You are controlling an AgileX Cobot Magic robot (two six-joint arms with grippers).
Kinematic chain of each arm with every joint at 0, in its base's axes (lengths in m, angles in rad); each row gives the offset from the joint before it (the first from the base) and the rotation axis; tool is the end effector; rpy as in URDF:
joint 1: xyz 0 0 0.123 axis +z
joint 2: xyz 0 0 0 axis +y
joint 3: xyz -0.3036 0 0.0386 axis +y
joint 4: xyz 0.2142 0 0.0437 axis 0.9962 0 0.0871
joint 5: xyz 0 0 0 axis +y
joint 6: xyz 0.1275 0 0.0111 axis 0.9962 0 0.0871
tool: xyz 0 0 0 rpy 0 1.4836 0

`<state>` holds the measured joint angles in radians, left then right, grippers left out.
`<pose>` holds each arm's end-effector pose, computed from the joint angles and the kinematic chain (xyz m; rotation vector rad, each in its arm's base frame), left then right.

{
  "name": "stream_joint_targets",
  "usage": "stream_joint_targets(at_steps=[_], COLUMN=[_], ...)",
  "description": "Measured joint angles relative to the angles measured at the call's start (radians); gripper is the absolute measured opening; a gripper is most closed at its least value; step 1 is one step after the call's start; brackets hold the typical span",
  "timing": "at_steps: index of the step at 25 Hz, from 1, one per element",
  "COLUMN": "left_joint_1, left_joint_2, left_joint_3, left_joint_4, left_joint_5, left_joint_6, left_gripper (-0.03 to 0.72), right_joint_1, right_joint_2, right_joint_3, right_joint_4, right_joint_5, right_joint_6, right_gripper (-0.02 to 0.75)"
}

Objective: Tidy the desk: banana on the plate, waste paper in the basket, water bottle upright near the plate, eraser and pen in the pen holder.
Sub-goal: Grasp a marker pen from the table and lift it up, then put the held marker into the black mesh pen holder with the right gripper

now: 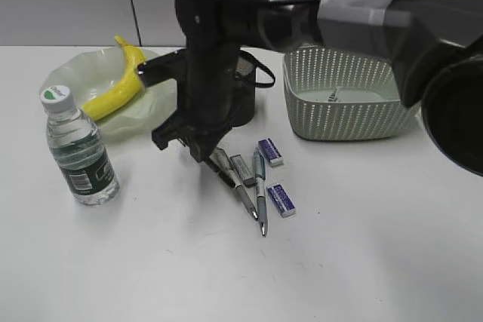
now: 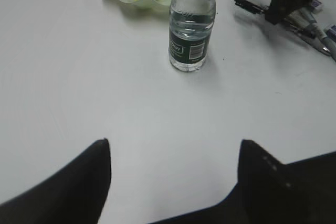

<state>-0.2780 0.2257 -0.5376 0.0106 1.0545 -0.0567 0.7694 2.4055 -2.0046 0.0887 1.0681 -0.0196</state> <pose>0.0048 -0.0001 0.2579 0.2472 2.2178 -0.1701 0.3446 0.3476 0.1296 -1.0994 2.7783 0.2174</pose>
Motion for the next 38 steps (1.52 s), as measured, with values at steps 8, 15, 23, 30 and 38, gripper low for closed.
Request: stream_joint_targets(at_steps=[8,15,23,30,38], left_joint_1=[0.000,0.000,0.000,0.000,0.000], left_joint_2=[0.000,0.000,0.000,0.000,0.000], left_joint_3=[0.000,0.000,0.000,0.000,0.000], left_joint_4=[0.000,0.000,0.000,0.000,0.000], left_joint_5=[0.000,0.000,0.000,0.000,0.000], left_joint_6=[0.000,0.000,0.000,0.000,0.000], left_gripper=[0.561,0.561,0.561,0.561,0.561], right_joint_1=[-0.002,-0.024,-0.125,-0.171,-0.181], right_joint_2=[-0.201,-0.389,-0.501,-0.412,-0.274], right_joint_3=[-0.064,-0.046,0.435,0.683,0.685], right_joint_4=[-0.109,-0.145,-0.108,-0.065,-0.012], right_joint_5=[0.122,-0.154,-0.856,-1.503,-1.640], right_joint_6=[0.064,0.067,0.084,0.085,0.073], right_gripper=[0.088,0.088,0.088,0.088,0.088])
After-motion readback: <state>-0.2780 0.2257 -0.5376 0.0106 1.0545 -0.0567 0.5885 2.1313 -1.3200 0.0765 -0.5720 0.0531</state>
